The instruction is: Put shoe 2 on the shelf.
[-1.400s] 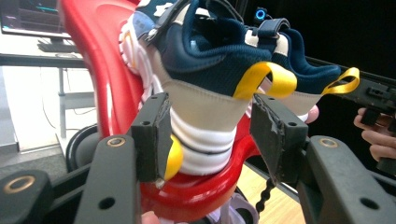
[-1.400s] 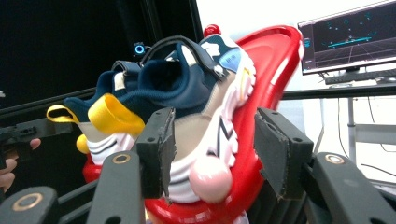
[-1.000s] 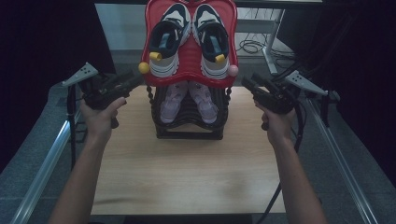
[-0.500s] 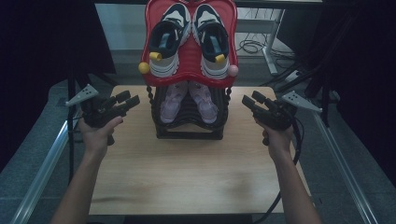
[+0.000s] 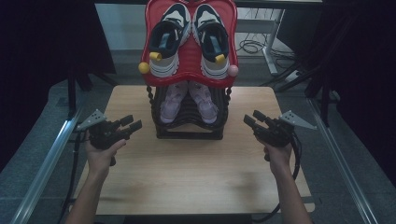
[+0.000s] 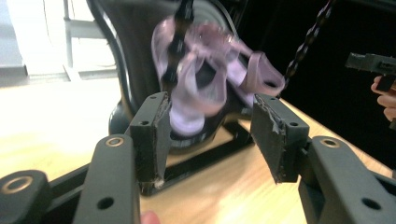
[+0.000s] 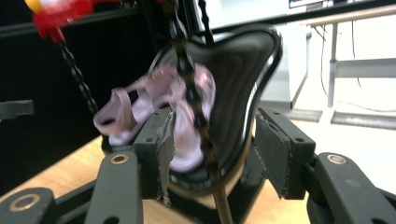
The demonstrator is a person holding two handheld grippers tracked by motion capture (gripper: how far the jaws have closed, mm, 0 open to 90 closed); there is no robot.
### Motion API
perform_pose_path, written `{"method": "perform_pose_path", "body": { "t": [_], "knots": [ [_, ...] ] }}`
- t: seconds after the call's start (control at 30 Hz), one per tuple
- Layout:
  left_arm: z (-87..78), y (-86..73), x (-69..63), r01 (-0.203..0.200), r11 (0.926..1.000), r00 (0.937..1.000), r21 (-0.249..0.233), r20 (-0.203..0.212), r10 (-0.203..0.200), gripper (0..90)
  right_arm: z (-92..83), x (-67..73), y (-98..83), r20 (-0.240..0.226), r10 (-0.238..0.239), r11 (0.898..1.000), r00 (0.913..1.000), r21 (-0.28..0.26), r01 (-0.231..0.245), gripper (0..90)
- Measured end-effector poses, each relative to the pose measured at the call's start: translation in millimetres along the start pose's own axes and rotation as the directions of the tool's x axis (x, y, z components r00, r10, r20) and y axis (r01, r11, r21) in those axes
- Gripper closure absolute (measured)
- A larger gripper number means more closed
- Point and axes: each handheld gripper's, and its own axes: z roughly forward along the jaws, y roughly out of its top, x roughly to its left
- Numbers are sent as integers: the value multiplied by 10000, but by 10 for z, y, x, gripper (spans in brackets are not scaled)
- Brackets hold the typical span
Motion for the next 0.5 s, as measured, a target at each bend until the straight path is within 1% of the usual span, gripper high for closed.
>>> {"method": "perform_pose_path", "body": {
  "t": [0.1,0.2,0.3,0.37,0.4,0.5],
  "knots": [
    [-12,-137,25,37,9997,10000,236,-1,-37,471,2,-32,-171,82,160,9994,9998,308,-162,475],
    [-24,-259,47,122,9993,9999,349,-59,-120,471,6,-62,-351,202,193,9983,9996,552,-204,475],
    [-15,-382,72,298,9986,9995,433,-85,-295,471,10,-78,-483,170,252,9971,9995,713,-263,476],
    [8,-459,78,194,9981,9994,586,-294,-177,471,18,-86,-567,162,193,9956,9997,911,-207,476],
    [16,-493,80,202,9977,9993,648,-319,-182,471,21,-88,-605,183,128,9948,9998,1011,-146,476],
    [35,-583,90,299,9972,9991,691,-335,-276,471,34,-96,-719,176,184,9904,9997,1370,-206,476]
  ]
}}
